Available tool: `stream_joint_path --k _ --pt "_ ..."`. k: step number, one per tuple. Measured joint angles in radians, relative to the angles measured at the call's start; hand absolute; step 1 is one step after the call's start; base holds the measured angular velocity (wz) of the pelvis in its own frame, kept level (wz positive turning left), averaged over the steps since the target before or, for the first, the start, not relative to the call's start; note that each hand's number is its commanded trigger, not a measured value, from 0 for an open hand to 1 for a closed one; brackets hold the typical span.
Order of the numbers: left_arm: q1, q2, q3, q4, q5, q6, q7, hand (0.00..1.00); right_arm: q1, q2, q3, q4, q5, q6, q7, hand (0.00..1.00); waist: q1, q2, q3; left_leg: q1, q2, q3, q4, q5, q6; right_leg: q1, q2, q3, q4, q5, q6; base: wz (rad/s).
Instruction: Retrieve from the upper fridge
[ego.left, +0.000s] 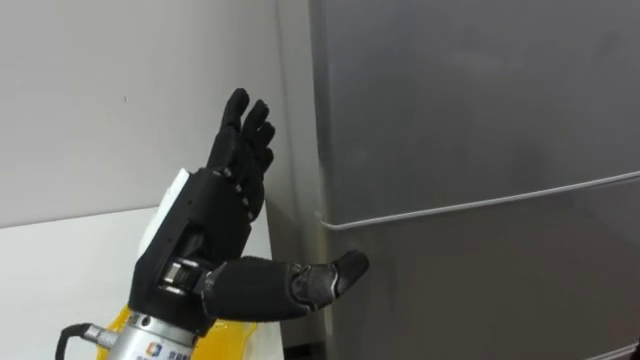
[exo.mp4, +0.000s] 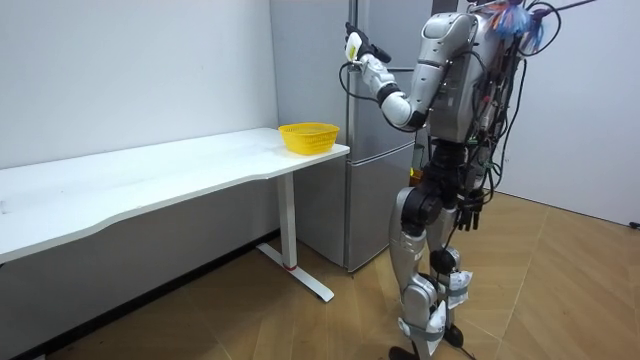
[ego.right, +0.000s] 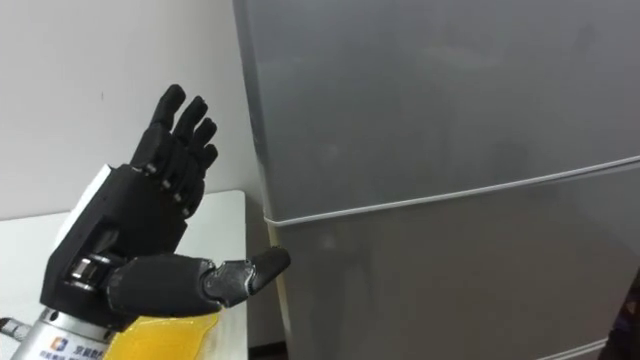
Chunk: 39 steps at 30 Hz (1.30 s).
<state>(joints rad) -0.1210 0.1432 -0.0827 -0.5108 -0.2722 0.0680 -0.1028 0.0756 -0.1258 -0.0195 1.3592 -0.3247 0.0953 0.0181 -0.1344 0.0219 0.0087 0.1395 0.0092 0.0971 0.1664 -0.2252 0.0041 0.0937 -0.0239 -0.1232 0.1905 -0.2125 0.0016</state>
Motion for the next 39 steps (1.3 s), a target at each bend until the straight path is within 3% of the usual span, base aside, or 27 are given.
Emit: stream_joint_path --k 6,14,29,39 --pt "-0.031 0.005 0.0 -0.001 0.0 0.016 -0.02 0.0 0.0 0.0 0.0 0.002 0.0 0.016 0.008 0.0 0.0 -0.006 -0.0076 -0.003 0.002 0.009 0.0 0.0 0.0 -0.008 0.003 0.013 0.0 0.003 -0.001 -0.07" --pt "-0.033 0.005 0.0 -0.001 -0.008 0.027 -0.043 0.0 -0.007 0.0 -0.001 0.001 0.0 0.03 0.007 0.0 0.0 -0.002 -0.0102 -0.004 0.005 0.013 0.0 0.0 0.0 -0.008 0.006 0.013 -0.003 0.005 -0.003 0.0" --pt "-0.044 0.005 -0.004 -0.001 -0.053 0.052 -0.066 0.0 -0.009 -0.005 0.0 0.0 0.001 0.037 0.005 0.0 -0.004 0.014 -0.0057 -0.006 0.006 0.011 0.0 0.0 0.0 -0.008 0.007 0.018 -0.004 0.005 -0.004 0.0" --pt "-0.06 0.028 -0.019 0.001 -0.111 0.059 -0.066 0.0 -0.01 -0.034 0.038 -0.006 0.001 0.038 -0.003 0.0 -0.003 0.024 -0.0035 -0.007 0.006 0.012 0.0 0.0 0.0 -0.009 0.007 0.022 -0.004 0.005 -0.004 0.0"
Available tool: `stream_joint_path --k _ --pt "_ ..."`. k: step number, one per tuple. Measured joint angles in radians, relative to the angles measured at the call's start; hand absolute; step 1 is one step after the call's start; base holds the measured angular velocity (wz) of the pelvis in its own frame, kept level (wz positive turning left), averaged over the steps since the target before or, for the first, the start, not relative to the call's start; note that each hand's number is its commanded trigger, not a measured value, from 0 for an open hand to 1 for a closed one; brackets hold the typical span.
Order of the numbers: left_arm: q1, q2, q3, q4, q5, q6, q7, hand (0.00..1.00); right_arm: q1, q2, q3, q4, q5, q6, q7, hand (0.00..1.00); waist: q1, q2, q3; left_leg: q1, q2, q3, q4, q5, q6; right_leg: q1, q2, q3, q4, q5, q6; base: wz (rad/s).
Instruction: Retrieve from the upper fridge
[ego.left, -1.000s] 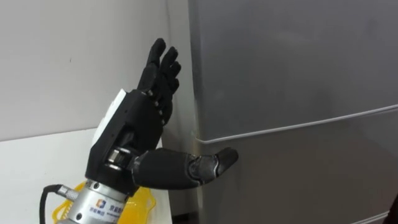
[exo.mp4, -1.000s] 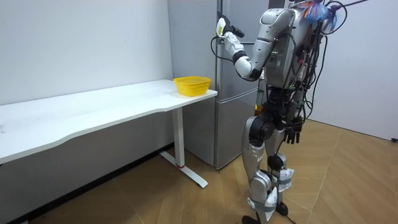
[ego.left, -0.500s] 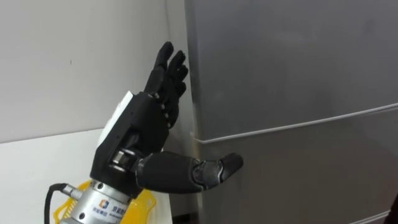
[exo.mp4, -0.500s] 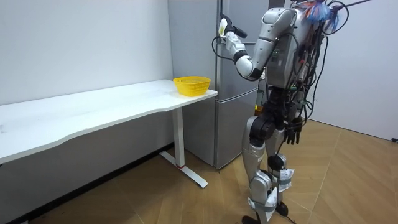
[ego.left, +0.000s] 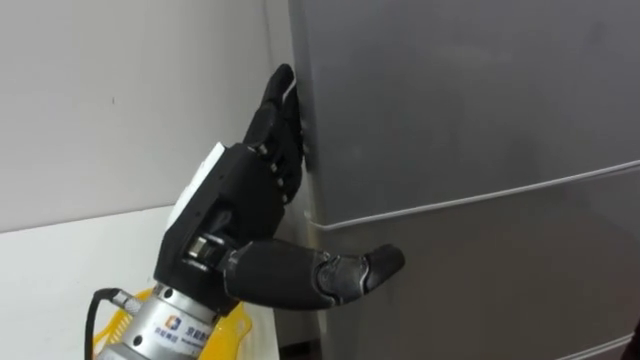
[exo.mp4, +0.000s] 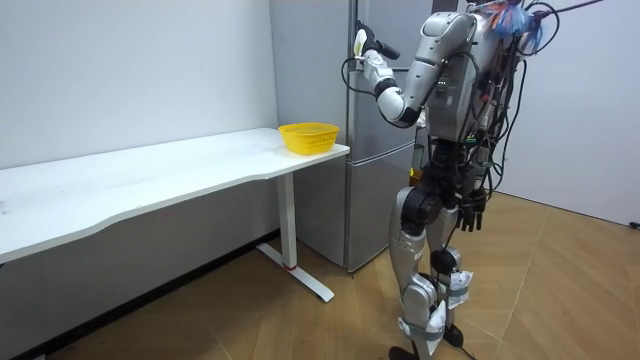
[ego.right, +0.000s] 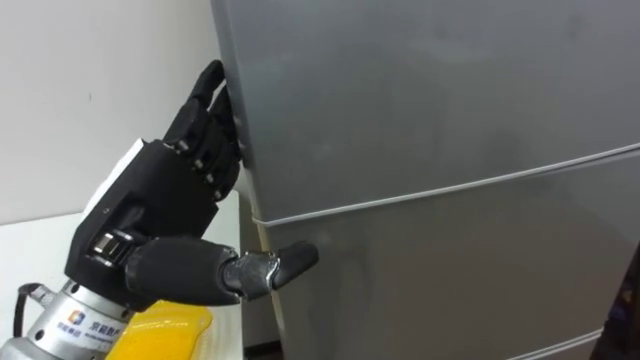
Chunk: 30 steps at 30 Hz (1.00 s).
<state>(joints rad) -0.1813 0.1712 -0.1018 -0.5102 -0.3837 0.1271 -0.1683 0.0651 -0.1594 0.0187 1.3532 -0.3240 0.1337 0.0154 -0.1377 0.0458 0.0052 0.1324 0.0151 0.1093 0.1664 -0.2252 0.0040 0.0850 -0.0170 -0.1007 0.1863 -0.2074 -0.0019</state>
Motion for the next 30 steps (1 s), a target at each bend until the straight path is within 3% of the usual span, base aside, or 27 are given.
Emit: stream_joint_path --k 2,3,4,13,14,30 --pt "0.0 0.0 0.001 0.0 0.0 0.0 0.0 0.18 -0.002 -0.004 0.0 0.0 0.0 0.001 -0.003 0.0 0.0 0.003 0.0017 -0.001 0.0 0.0 0.0 0.0 0.0 0.0 0.0 0.0 0.0 0.0 0.0 0.0" --pt "0.0 0.0 0.001 0.0 0.0 0.0 0.0 0.72 -0.002 -0.004 0.001 0.0 -0.004 0.003 -0.004 0.0 0.0 0.006 0.0017 -0.002 0.0 0.001 0.0 0.0 0.0 -0.001 0.0 0.001 0.0 0.0 0.0 0.0" --pt "0.0 0.0 0.001 0.0 0.0 0.0 0.001 1.0 -0.002 -0.004 0.004 -0.002 -0.01 0.011 -0.004 0.0 0.0 0.009 0.0016 -0.002 0.0 0.001 0.0 0.0 0.0 -0.001 0.0 0.001 0.0 0.0 0.0 0.0" --pt "0.0 -0.001 0.034 0.0 -0.006 0.016 0.04 0.97 -0.006 -0.005 0.034 -0.005 -0.027 0.041 -0.004 0.0 0.002 0.013 0.001 -0.007 -0.003 0.0 0.0 0.0 0.0 0.0 -0.002 0.001 0.0 0.0 0.001 0.05" --pt "0.0 -0.001 0.035 0.0 -0.007 0.016 0.04 0.0 -0.006 -0.005 0.036 -0.005 -0.03 0.041 -0.003 0.0 0.002 0.013 0.001 -0.007 -0.003 0.0 0.0 0.0 0.0 0.0 -0.002 0.001 0.0 0.0 0.001 0.04" --pt "0.0 0.016 -0.006 0.004 -0.038 0.03 0.026 0.0 0.003 -0.005 0.038 -0.027 -0.039 0.04 0.022 0.0 0.003 0.007 0.0007 -0.004 -0.004 0.0 0.002 0.001 0.001 0.002 -0.002 0.003 0.002 0.001 0.003 0.02"
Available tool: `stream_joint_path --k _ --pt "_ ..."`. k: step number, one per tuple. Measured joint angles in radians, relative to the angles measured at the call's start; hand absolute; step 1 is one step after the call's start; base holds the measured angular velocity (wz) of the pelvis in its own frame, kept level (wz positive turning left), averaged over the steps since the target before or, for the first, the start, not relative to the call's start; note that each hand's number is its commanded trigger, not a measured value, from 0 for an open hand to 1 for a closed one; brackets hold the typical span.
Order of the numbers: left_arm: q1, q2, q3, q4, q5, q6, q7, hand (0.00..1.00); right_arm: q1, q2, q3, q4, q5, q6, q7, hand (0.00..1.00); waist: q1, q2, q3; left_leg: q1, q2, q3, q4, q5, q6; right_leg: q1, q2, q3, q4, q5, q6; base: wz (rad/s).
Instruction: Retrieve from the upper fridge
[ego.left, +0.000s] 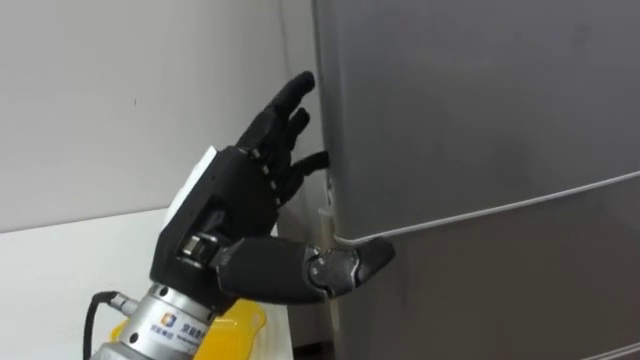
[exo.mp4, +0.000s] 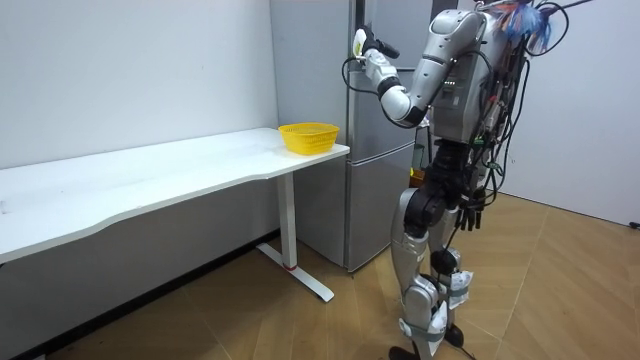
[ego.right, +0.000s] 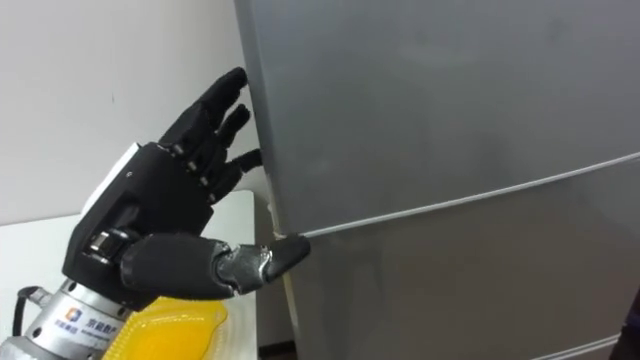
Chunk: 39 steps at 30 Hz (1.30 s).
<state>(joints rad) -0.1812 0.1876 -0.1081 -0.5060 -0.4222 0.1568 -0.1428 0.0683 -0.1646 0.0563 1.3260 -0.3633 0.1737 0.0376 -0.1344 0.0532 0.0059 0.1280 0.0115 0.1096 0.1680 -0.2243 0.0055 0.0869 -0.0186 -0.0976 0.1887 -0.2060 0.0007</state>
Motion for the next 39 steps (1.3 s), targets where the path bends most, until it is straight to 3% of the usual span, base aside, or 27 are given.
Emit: stream_joint_path --k 4,15,24,31,39 --pt "0.0 -0.001 -0.036 -0.002 0.0 0.0 -0.012 0.0 0.001 0.0 0.0 0.0 0.001 0.0 0.002 0.0 -0.004 0.001 -0.0004 0.0 0.0 0.001 0.001 0.0 0.0 0.0 0.0 0.003 0.0 0.0 0.0 0.0" --pt "0.0 0.004 -0.034 -0.007 -0.036 0.0 -0.016 0.0 0.008 0.0 0.0 -0.012 0.011 -0.001 -0.003 0.0 -0.003 -0.007 -0.0053 -0.006 0.001 0.001 0.001 0.0 0.0 -0.002 0.001 0.002 0.0 0.002 0.0 0.0" --pt "0.0 0.019 -0.032 -0.007 -0.077 0.0 -0.016 0.0 0.012 0.0 -0.001 -0.037 0.011 -0.004 0.0 0.0 -0.005 0.001 -0.0102 -0.009 0.0 0.004 0.004 0.0 0.0 -0.004 0.0 0.006 0.0 0.003 0.0 0.0" --pt "0.0 0.019 -0.034 -0.007 -0.077 0.0 -0.021 0.0 0.012 -0.005 0.0 -0.038 0.009 -0.011 0.018 0.0 -0.016 -0.005 -0.006 -0.014 -0.002 0.004 0.014 0.0 0.0 -0.001 -0.002 0.007 -0.002 0.003 0.0 0.01" --pt "0.0 0.016 -0.035 -0.007 -0.098 -0.003 -0.028 0.0 0.009 -0.012 0.003 -0.038 0.017 -0.011 0.052 0.0 -0.019 0.0 -0.0088 -0.017 -0.007 0.016 0.015 0.0 0.0 -0.005 -0.007 0.013 -0.004 0.002 0.004 0.0"
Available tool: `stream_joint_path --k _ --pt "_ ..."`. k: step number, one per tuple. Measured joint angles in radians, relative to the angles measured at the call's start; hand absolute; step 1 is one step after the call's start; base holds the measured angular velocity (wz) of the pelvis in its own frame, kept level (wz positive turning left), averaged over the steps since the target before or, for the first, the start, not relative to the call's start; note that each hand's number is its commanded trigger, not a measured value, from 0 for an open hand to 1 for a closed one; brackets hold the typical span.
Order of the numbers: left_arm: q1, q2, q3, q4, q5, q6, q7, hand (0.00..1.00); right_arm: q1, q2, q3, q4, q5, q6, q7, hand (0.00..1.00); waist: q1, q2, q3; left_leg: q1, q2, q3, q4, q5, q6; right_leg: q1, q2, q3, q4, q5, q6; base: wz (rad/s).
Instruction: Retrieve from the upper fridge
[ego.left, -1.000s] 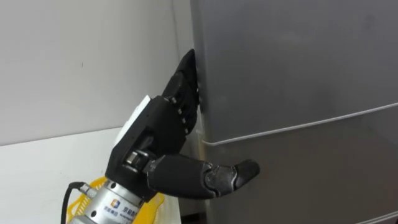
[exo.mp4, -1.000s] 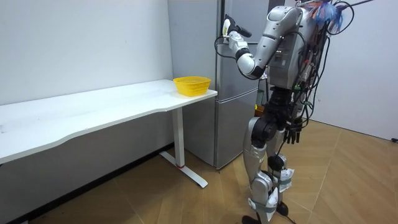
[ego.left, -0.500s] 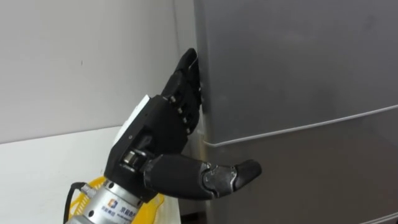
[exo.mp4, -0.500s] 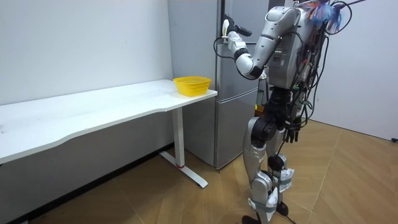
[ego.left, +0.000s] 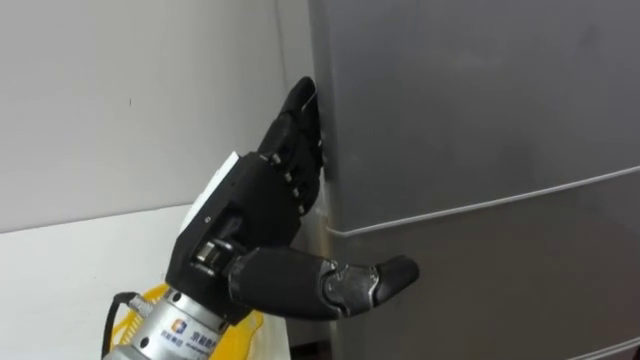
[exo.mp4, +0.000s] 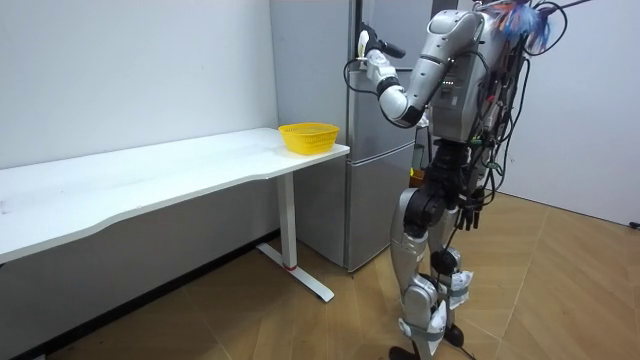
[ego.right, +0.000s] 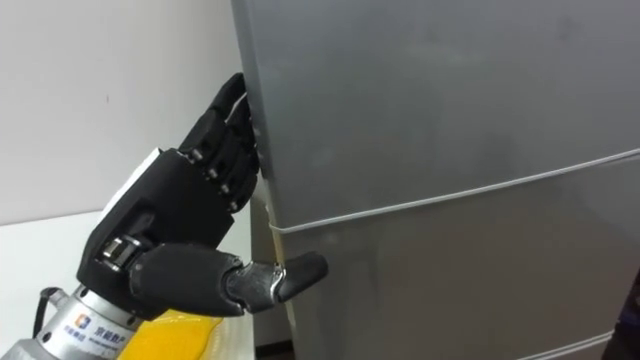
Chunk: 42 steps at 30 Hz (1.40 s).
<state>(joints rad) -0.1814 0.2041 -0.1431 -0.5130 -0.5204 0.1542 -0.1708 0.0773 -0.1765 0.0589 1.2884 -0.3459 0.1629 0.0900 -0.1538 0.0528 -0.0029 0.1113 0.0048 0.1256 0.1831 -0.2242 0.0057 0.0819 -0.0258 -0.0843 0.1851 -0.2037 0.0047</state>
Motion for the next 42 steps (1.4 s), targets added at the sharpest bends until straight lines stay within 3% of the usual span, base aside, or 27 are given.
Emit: stream_joint_path --k 11,16,19,29,37,38,39,40,42 --pt "0.0 0.003 0.0 0.0 -0.112 -0.014 -0.019 0.0 -0.006 -0.021 0.036 0.001 0.03 -0.01 -0.014 0.0 0.0 0.004 -0.0019 -0.019 -0.001 0.024 0.008 0.0 0.0 -0.011 -0.006 -0.001 -0.001 0.006 0.007 0.0" --pt "0.0 0.027 -0.004 0.0 -0.191 -0.025 -0.019 0.0 -0.006 -0.02 0.037 -0.001 0.025 -0.011 -0.015 0.0 0.0 0.005 -0.0013 -0.022 -0.001 0.036 0.008 0.0 0.0 -0.013 -0.007 -0.001 -0.001 0.006 0.008 0.0" --pt "0.0 0.039 -0.009 0.0 -0.195 -0.034 -0.019 0.0 -0.006 -0.02 0.037 -0.001 0.025 -0.011 -0.016 0.0 -0.001 0.006 -0.0013 -0.027 -0.001 0.036 0.015 0.0 0.0 -0.014 -0.007 -0.001 -0.001 0.006 0.008 0.0" --pt "0.0 0.04 -0.019 0.0 -0.195 -0.043 -0.019 0.0 -0.008 -0.02 0.038 0.002 0.023 -0.01 -0.022 0.0 -0.002 0.009 0.0041 -0.03 -0.001 0.036 0.018 -0.001 0.001 -0.014 -0.008 0.001 0.0 0.006 0.008 0.02" --pt "0.0 0.043 -0.031 0.0 -0.195 -0.057 -0.039 0.0 -0.01 -0.024 0.047 0.004 0.022 -0.011 -0.024 0.0 -0.004 0.012 0.0068 -0.034 0.005 0.036 0.015 -0.01 0.017 -0.017 -0.005 0.0 0.001 0.008 0.012 0.0" --pt "0.0 0.043 -0.034 0.0 -0.195 -0.06 -0.039 0.13 -0.011 -0.024 0.047 0.005 0.022 -0.011 -0.024 0.0 -0.004 0.012 0.0067 -0.034 0.005 0.036 0.015 -0.01 0.017 -0.017 -0.006 0.0 0.001 0.008 0.012 0.0" --pt "0.0 0.042 -0.04 0.0 -0.195 -0.066 -0.039 0.87 -0.011 -0.024 0.047 0.005 0.022 -0.011 -0.023 0.0 -0.005 0.011 0.0064 -0.035 0.004 0.036 0.016 -0.01 0.018 -0.017 -0.006 0.001 0.001 0.009 0.013 0.0" --pt "0.0 0.041 -0.045 0.0 -0.195 -0.07 -0.039 1.0 -0.01 -0.024 0.047 0.005 0.022 -0.012 -0.023 0.0 -0.006 0.011 0.0061 -0.035 0.004 0.037 0.016 -0.011 0.018 -0.016 -0.007 0.003 0.001 0.009 0.013 0.0" --pt "0.0 0.04 -0.047 0.0 -0.195 -0.072 -0.039 1.0 -0.009 -0.024 0.046 0.006 0.022 -0.012 -0.022 0.0 -0.006 0.011 0.006 -0.033 0.003 0.04 0.016 -0.011 0.019 -0.015 -0.007 0.009 0.001 0.01 0.014 0.0"
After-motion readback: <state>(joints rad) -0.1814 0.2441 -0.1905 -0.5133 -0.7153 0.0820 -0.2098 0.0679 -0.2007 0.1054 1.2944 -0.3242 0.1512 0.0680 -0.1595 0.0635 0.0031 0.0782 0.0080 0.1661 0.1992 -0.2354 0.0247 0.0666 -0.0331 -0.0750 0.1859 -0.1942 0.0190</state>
